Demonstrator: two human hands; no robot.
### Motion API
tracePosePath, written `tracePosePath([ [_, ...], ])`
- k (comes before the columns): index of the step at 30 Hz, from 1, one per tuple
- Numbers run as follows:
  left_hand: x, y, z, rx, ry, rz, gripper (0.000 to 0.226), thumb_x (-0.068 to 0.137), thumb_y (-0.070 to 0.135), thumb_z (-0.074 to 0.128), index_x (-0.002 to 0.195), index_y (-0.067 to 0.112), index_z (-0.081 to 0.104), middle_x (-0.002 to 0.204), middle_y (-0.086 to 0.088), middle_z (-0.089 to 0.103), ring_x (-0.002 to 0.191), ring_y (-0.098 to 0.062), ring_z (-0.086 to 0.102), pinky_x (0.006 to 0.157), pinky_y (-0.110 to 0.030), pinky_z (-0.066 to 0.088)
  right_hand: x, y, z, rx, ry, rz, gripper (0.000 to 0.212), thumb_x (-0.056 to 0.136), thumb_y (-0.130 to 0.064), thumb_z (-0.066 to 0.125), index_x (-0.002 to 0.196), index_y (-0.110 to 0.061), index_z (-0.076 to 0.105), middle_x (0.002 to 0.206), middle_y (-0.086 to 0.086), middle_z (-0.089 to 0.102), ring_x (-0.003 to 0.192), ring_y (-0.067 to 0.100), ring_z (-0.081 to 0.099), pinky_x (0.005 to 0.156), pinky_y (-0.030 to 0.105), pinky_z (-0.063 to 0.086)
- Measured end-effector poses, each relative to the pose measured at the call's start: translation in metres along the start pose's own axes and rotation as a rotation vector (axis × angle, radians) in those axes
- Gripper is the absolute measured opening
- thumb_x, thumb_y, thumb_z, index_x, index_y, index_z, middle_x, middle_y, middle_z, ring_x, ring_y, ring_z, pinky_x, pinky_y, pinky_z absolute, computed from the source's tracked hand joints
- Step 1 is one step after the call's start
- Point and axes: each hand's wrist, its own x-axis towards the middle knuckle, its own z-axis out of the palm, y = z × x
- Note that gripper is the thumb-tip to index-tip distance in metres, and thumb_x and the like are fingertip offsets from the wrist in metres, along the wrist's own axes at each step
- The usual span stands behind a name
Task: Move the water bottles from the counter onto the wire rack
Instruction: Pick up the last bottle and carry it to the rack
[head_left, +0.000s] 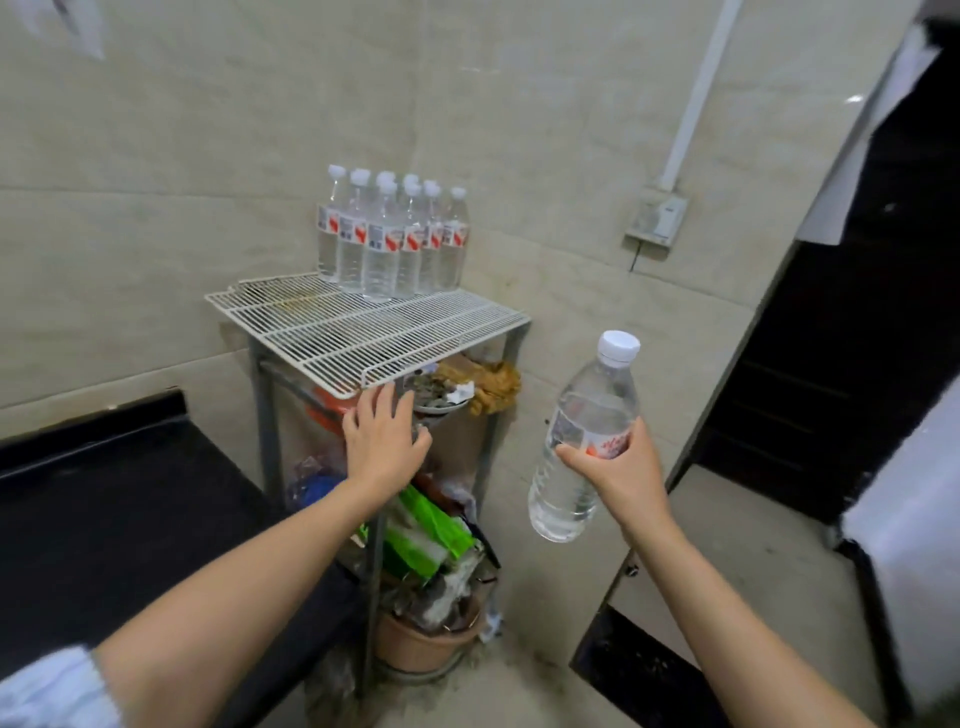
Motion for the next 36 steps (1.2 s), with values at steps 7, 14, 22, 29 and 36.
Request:
tracePosePath([
  [7,0.141,0.046,0.036,0.054,0.000,0.014,0.062,0.089,0.037,0.045,0.142,0.013,0.022,0.153,-0.012,0.021,0.141,-0.035,0.014,0.112,-0.051,0.017,0.128,0.016,0.005,-0.061,-0.033,-0.063,0.070,0.049,-0.029,0.081,0.113,-0.021,0.052,0.109,0.000,0.066,0.099,0.020,0.063,0.090,0.044,0.051],
  [14,0.212,0.050,0.072,0.264,-0.051,-0.094,0.063,0.090,0.052,0.032,0.141,0.015,0.024,0.152,-0.013,0.025,0.142,-0.033,0.015,0.112,-0.052,0.016,0.242,0.044,0.029,-0.040,-0.061,-0.068,0.067,0.053,-0.021,0.085,0.111,-0.019,0.052,0.106,-0.001,0.064,0.097,0.020,0.062,0.090,0.043,0.051],
  [22,0.217,0.048,0.087,0.386,-0.066,-0.114,0.062,0.090,0.057,0.024,0.144,0.027,0.018,0.155,-0.004,0.021,0.144,-0.026,0.013,0.112,-0.043,0.022,0.379,0.022,0.100,0.104,-0.084,-0.159,0.062,0.061,-0.020,0.082,0.114,-0.014,0.050,0.108,0.002,0.060,0.095,0.018,0.057,0.085,0.030,0.044],
  [29,0.218,0.051,0.092,0.440,-0.030,-0.195,0.059,0.080,0.059,0.021,0.128,0.036,0.048,0.134,0.000,0.056,0.125,-0.023,0.051,0.096,-0.039,0.045,0.496,0.009,0.182,0.097,-0.255,-0.137,0.063,0.064,-0.030,0.078,0.115,-0.011,0.046,0.116,0.011,0.062,0.104,0.030,0.059,0.085,0.034,0.044],
  [36,0.218,0.046,0.104,0.495,0.066,-0.255,0.046,0.082,0.061,0.032,0.110,0.041,0.062,0.110,0.013,0.070,0.101,-0.010,0.067,0.076,-0.031,0.056,0.548,0.025,0.247,0.030,-0.356,-0.142,0.086,0.057,-0.043,0.078,0.129,-0.019,0.039,0.126,0.012,0.059,0.111,0.034,0.057,0.093,0.044,0.045],
])
